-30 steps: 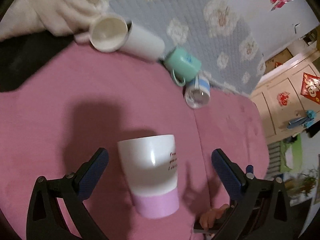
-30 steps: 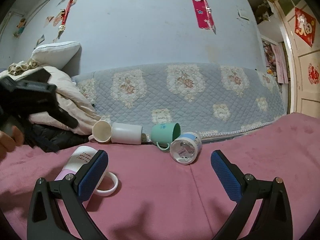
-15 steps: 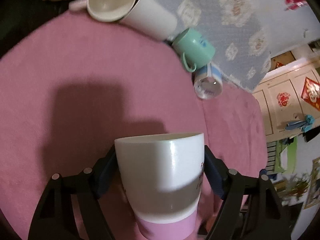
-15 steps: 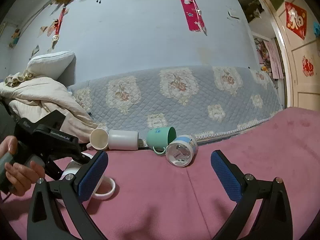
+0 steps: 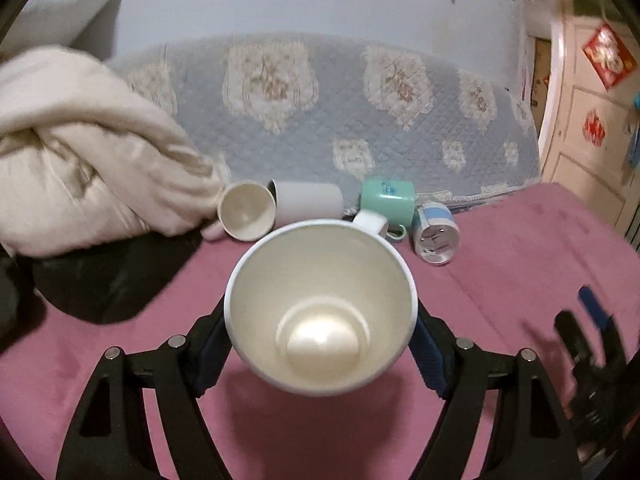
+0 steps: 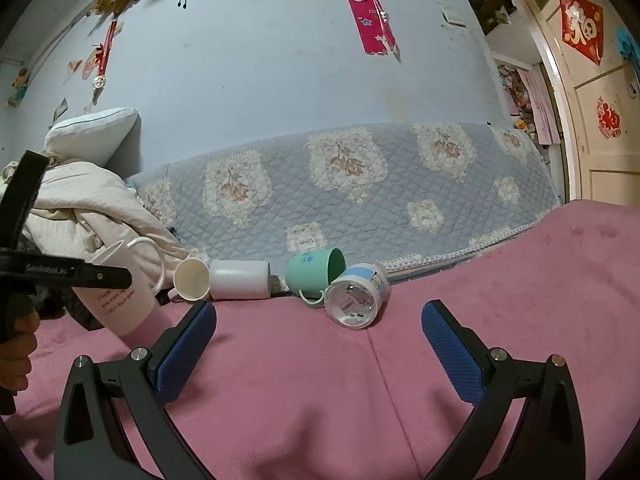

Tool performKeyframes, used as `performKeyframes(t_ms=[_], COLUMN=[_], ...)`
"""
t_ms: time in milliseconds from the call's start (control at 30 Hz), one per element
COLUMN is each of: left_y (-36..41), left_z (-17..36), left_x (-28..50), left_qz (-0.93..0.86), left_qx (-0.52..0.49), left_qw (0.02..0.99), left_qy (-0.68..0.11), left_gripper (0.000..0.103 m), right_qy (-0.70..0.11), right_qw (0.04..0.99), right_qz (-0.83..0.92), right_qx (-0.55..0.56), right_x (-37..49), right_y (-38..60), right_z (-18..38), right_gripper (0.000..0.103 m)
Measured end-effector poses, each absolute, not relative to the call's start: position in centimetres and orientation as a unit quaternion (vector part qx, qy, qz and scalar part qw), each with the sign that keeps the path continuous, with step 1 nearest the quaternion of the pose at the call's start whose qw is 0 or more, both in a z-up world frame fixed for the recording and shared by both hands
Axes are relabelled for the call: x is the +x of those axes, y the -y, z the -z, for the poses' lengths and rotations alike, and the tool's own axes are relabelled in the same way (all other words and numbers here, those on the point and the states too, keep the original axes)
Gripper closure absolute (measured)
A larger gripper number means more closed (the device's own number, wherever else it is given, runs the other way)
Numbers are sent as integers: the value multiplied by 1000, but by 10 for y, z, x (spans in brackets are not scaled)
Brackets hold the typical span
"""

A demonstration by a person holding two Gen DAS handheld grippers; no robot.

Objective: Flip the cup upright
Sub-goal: 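Rotate the held mug upright with the left gripper and lower it onto the bed, then open the left gripper and pull it back from the upright mug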

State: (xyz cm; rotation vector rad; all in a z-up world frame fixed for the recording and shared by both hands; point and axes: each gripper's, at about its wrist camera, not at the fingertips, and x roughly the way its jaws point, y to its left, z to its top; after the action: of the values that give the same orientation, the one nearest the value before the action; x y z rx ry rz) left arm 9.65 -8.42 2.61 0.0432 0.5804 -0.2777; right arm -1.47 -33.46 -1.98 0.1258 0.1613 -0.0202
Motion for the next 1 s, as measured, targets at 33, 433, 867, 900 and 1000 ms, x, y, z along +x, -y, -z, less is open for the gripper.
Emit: performKeyframes(t_ms=[33, 433, 867, 900, 1000], left_y=[87, 85, 88, 88, 87], left_z=[-24, 5, 7, 6, 3], left_x=[94, 71, 57, 55, 48], left_qz=[133, 136, 153, 157, 151], left_qx=[33, 52, 70, 70, 81], left_qw=[951, 960, 961, 961, 963], left_qy=[-277, -240, -220, -217, -209], left_gripper=[26, 26, 8, 5, 1], right_qy=[-82, -99, -109, -110, -111], right_qw=[995, 993, 992, 992, 992], right_qz=[10, 9, 3, 3, 3], right_qx=[63, 66, 60, 60, 58], right_x=[-14, -5, -1, -1, -1], right_y=[335, 337, 336, 336, 335], right_z=[20, 20, 24, 24, 25], right_gripper=[0, 0, 0, 0, 0])
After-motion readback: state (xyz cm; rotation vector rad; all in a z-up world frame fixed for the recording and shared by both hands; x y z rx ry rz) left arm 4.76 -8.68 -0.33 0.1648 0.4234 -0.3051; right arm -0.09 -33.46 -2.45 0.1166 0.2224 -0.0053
